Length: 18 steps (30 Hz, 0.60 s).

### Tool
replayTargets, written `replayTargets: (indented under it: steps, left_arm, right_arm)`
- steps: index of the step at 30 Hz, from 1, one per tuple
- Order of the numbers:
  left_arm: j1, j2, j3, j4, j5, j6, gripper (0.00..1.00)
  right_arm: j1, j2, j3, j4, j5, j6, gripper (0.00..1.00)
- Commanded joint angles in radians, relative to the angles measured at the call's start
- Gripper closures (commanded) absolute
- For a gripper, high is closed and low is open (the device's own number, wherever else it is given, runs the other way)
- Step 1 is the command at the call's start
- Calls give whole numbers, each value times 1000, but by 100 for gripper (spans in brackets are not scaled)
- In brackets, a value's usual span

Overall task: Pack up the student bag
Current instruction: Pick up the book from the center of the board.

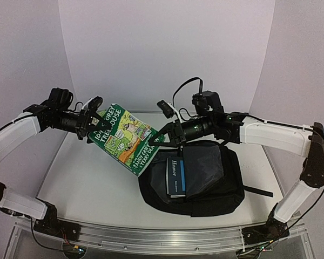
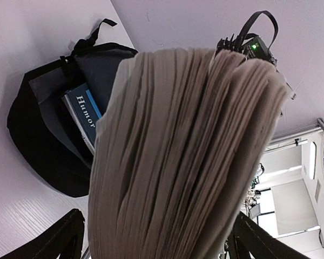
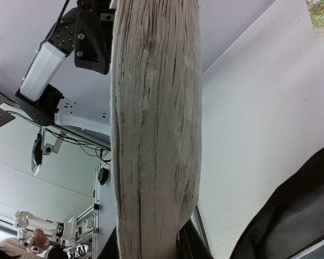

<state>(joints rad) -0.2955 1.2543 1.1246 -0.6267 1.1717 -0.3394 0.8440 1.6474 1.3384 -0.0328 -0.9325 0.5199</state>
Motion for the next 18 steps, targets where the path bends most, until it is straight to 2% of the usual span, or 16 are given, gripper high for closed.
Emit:
replayTargets:
  steps: [1, 9, 13, 18]
  left_arm:
    - [-21, 24, 74, -37, 70, 53, 19]
    - [-43, 59, 91, -57, 94, 76, 38]
    - [-56, 73, 87, -76, 98, 93, 51]
    - [-59, 72, 75, -84, 85, 105, 85]
  right_arm:
    - [4, -6, 27, 45, -88, -55, 100]
    - [4, 7, 41, -40, -93, -107, 100]
    - [4, 12, 48, -52, -89, -117, 100]
    - [2, 13, 56, -60, -53, -124, 100]
